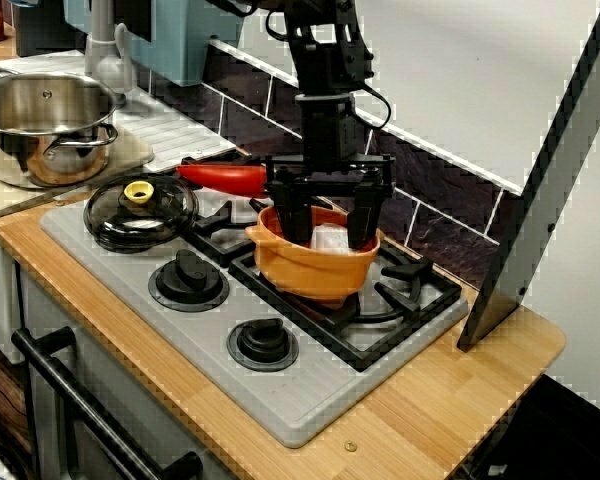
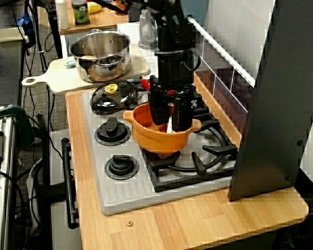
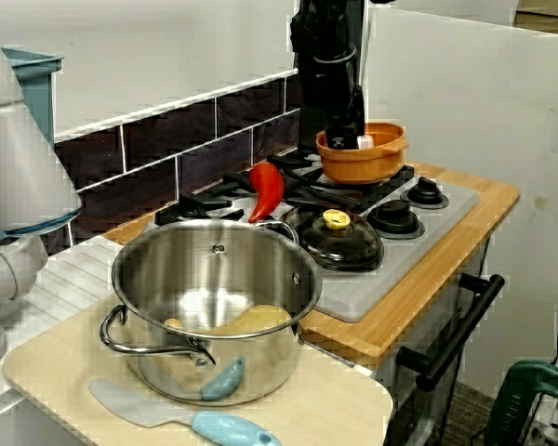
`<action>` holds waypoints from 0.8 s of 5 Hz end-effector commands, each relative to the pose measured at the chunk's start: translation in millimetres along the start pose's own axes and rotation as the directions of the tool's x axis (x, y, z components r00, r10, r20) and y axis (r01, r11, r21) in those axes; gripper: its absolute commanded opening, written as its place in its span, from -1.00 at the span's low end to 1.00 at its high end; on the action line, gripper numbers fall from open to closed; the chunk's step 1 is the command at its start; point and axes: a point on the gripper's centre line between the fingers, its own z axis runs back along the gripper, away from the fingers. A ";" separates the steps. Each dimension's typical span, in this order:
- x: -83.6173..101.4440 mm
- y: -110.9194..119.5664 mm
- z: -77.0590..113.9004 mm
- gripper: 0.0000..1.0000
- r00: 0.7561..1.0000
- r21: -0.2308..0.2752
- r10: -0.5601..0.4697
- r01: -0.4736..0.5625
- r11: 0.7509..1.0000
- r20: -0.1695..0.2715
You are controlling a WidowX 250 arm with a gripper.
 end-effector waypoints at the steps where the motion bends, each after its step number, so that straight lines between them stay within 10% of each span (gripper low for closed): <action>1: 1.0 2.3 14.9 1.00 0.998 -0.061 0.051 -0.048 0.997 0.036; 4: 3.2 10.7 13.9 1.00 0.991 -0.119 0.133 -0.131 0.984 0.007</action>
